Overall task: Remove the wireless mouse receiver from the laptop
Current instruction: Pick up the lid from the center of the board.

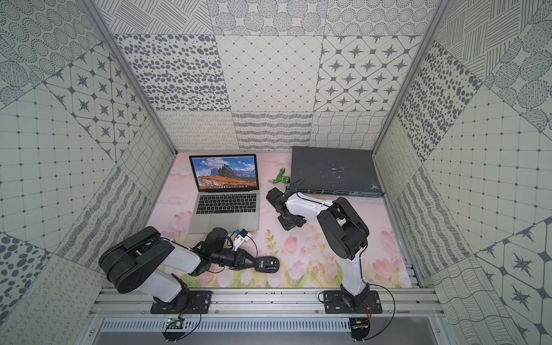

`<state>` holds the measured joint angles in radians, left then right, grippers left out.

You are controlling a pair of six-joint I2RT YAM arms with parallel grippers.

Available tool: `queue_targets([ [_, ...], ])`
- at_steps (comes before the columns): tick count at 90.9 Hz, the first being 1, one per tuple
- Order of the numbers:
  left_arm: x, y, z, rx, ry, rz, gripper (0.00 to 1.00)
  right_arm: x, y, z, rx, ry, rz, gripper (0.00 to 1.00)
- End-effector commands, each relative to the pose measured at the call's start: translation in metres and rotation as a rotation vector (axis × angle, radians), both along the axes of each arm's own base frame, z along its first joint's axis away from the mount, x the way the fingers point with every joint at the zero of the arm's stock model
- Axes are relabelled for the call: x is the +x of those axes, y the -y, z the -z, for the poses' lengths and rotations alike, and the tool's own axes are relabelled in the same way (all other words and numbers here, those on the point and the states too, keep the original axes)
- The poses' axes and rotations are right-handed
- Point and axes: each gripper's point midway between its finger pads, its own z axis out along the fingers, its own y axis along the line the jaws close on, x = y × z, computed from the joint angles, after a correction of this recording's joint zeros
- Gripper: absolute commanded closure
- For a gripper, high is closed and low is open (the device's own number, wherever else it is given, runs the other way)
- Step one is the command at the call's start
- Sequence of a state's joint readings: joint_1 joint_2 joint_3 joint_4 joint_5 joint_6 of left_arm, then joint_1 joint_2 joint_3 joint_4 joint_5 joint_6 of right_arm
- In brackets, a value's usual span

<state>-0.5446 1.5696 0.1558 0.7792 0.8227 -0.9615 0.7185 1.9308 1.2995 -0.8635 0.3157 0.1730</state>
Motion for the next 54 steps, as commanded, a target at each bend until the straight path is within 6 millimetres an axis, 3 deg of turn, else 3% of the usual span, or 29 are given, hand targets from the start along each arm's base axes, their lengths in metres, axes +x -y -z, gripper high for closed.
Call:
queue_targets([
  [1,-0.002,-0.009,0.01,0.055,-0.017,-0.044,0.8,0.004,-0.01,-0.024,0.104,0.046,0.009,0.98],
  [22,0.003,-0.003,-0.017,-0.006,0.035,-0.046,0.82,-0.003,-0.017,-0.065,0.265,0.097,0.007,1.0],
  [54,0.012,0.001,-0.071,-0.131,0.096,-0.075,0.91,-0.038,-0.031,-0.146,0.624,0.147,-0.058,1.0],
])
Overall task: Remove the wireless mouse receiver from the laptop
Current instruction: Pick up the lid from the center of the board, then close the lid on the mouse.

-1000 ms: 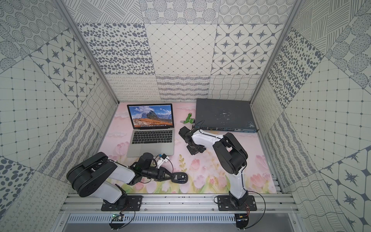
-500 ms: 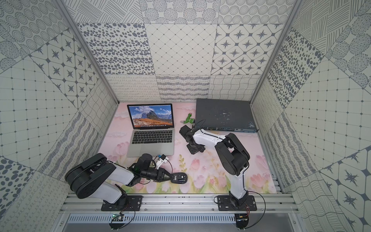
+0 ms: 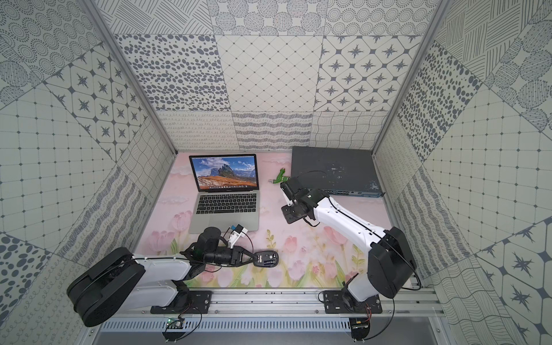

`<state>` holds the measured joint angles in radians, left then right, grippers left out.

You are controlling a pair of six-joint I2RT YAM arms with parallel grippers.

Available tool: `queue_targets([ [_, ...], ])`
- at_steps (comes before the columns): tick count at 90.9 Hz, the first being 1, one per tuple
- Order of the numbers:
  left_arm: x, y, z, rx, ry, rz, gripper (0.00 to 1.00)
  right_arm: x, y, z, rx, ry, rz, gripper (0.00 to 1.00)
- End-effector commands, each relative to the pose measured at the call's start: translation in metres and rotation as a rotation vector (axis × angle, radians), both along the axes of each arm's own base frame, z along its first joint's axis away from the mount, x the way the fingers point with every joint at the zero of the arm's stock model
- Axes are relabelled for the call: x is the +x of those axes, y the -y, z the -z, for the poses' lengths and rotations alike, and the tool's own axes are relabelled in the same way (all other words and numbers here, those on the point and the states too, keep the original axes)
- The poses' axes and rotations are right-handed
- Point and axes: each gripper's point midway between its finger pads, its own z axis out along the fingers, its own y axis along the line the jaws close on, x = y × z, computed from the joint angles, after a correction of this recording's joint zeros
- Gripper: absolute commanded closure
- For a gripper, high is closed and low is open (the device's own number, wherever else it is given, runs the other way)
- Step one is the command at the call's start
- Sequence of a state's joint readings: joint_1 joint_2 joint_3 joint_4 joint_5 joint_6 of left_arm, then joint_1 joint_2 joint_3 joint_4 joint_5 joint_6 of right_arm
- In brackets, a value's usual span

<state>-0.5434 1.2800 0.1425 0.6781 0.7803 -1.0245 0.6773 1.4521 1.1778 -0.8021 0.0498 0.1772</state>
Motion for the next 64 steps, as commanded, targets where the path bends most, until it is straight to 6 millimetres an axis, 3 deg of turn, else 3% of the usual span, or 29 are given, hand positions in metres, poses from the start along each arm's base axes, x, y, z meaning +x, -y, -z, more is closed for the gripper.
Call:
queue_targets([
  [1,0.003,0.001,-0.025,-0.063,-0.007,-0.012,0.91,-0.014,-0.014,-0.026,0.172,0.003,-0.044,1.0],
  [13,0.015,-0.001,-0.06,-0.126,0.039,-0.038,0.96,-0.037,-0.022,-0.062,0.357,0.021,-0.121,1.0],
  [27,0.026,-0.013,-0.092,-0.216,0.055,-0.086,0.95,-0.064,-0.027,-0.112,0.589,0.046,-0.193,1.0],
  [40,0.026,-0.016,-0.126,-0.304,0.085,-0.082,0.95,-0.09,-0.03,-0.155,0.753,0.049,-0.261,1.0],
  [64,0.016,-0.017,-0.167,-0.408,0.125,-0.038,0.94,-0.122,-0.039,-0.22,1.063,0.019,-0.359,1.0],
])
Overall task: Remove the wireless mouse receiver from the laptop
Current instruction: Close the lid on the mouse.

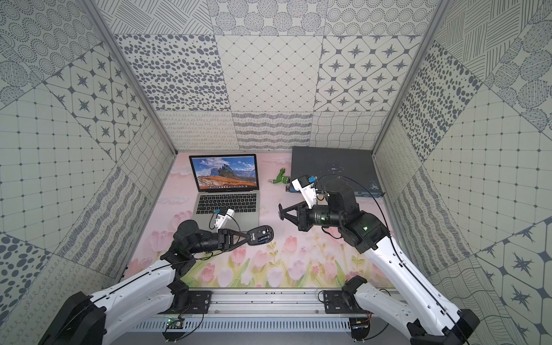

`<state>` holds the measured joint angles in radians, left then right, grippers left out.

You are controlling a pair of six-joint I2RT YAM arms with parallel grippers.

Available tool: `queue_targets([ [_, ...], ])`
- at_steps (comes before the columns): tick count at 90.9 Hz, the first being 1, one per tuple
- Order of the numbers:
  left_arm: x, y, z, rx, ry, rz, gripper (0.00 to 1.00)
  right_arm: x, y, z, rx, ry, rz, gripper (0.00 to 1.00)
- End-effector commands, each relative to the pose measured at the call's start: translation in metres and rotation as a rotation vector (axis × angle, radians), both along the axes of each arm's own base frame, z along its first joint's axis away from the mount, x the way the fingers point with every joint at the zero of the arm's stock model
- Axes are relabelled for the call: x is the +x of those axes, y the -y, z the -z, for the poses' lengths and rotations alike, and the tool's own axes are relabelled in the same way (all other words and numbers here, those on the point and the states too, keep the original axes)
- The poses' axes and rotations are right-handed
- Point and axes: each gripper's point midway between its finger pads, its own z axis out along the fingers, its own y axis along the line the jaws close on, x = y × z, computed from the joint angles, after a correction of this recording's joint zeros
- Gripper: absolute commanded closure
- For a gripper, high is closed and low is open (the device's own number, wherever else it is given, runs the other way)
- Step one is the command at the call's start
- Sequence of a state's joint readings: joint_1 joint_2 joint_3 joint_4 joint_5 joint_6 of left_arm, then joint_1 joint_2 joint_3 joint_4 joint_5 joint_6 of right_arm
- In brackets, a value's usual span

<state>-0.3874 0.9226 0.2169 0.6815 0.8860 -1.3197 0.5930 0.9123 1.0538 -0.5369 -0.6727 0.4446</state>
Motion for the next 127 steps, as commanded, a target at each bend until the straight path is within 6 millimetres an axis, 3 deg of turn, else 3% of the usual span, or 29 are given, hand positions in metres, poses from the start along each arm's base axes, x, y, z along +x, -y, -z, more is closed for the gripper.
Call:
queue_targets([
  [1,-0.014,0.001,-0.047,-0.123,0.057,0.08,0.94,-0.016,-0.009,-0.037,0.186,-0.018,-0.094,1.0],
  [15,-0.017,0.0,-0.059,-0.153,0.074,0.092,0.94,-0.024,-0.014,-0.049,0.294,-0.07,-0.158,1.0],
  [36,-0.025,-0.001,-0.066,-0.176,0.092,0.125,0.93,-0.03,-0.017,-0.036,0.382,-0.172,-0.203,0.99],
  [75,-0.024,0.0,-0.059,-0.159,0.093,0.118,0.94,-0.035,-0.015,-0.034,0.501,-0.27,-0.22,1.0],
  [127,-0.02,0.0,-0.057,-0.153,0.089,0.108,0.95,-0.046,-0.026,0.0,0.452,-0.378,-0.226,1.0],
])
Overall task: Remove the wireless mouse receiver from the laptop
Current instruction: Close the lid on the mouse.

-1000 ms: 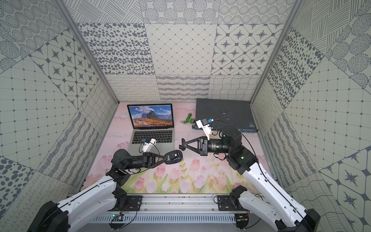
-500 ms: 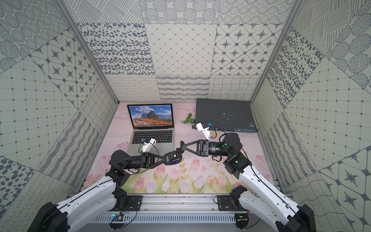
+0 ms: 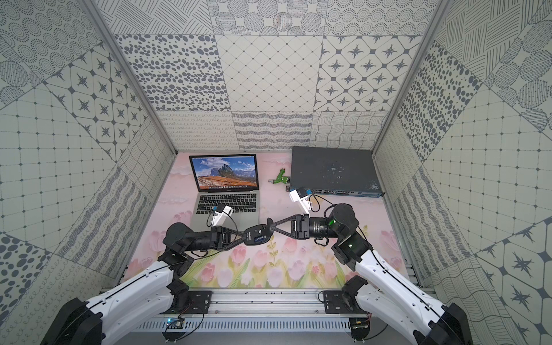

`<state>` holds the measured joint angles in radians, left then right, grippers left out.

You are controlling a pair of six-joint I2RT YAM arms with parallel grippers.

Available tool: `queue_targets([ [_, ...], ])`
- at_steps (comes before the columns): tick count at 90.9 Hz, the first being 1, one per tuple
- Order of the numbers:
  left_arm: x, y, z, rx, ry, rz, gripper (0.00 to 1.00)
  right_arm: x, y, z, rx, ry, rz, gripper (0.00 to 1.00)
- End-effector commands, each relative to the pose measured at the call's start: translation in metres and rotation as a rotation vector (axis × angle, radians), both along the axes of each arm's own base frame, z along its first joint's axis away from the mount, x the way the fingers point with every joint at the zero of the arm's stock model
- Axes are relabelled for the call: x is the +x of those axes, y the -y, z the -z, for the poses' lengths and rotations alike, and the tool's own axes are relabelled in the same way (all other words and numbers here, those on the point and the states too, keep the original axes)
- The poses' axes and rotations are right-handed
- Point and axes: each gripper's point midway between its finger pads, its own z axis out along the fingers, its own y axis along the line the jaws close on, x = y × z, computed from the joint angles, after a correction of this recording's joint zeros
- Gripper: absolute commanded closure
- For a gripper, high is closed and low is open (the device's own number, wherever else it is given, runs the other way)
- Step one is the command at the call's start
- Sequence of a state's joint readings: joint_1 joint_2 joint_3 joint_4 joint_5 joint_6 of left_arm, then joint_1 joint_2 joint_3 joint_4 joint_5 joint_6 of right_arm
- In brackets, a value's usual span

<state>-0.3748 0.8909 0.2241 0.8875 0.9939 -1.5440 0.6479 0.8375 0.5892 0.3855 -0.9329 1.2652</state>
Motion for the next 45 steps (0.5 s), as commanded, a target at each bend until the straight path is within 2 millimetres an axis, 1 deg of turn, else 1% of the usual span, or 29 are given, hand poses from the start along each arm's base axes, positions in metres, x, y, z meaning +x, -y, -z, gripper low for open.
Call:
queue_targets([
  [1,-0.002,-0.001,-0.012,-0.021,0.082,0.006,0.95,-0.002,-0.001,-0.004,0.018,0.024,0.004,1.0],
  [27,-0.002,-0.001,-0.011,-0.018,0.083,0.003,0.96,-0.001,-0.005,0.011,-0.008,-0.014,0.005,1.0],
  [45,-0.002,-0.001,-0.011,-0.018,0.086,0.002,0.96,-0.002,-0.007,0.016,-0.016,-0.018,0.001,1.0],
])
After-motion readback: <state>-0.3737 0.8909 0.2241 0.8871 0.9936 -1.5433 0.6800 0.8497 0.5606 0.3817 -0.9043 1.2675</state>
